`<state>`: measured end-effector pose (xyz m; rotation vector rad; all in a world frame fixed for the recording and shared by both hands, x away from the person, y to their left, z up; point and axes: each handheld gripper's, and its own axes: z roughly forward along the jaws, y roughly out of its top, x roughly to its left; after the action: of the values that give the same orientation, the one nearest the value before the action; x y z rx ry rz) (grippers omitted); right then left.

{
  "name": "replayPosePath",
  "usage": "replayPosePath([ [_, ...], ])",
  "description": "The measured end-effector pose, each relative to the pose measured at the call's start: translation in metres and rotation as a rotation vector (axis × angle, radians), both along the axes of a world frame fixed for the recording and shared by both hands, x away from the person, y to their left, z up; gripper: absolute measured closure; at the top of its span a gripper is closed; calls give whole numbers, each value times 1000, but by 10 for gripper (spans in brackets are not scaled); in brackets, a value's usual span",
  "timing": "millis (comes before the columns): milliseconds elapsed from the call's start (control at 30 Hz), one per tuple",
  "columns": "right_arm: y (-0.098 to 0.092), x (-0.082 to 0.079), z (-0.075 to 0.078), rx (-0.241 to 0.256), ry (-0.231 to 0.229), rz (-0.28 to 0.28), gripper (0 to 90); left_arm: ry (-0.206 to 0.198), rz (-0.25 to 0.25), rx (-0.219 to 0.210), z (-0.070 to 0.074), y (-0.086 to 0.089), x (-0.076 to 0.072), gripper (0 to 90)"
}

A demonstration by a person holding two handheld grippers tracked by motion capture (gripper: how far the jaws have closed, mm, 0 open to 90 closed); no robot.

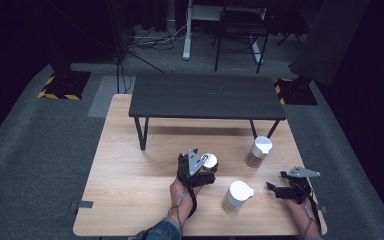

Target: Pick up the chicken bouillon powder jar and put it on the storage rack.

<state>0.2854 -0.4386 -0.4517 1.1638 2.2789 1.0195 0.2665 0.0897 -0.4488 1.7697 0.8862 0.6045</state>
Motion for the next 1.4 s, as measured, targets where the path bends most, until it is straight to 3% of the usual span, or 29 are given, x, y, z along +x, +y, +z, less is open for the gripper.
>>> replayPosePath([
  [467,0,0,0,0,0,0,165,54,-7,43,-11,-12,6,165],
  [967,0,0,0,0,0,1,165,116,6,43,-21,-17,11,210],
  [1133,0,0,0,0,0,1,165,125,9,48,-21,-18,12,294],
  [1400,0,0,0,-1,0,1,165,119,8,35,-25,-16,12,301],
])
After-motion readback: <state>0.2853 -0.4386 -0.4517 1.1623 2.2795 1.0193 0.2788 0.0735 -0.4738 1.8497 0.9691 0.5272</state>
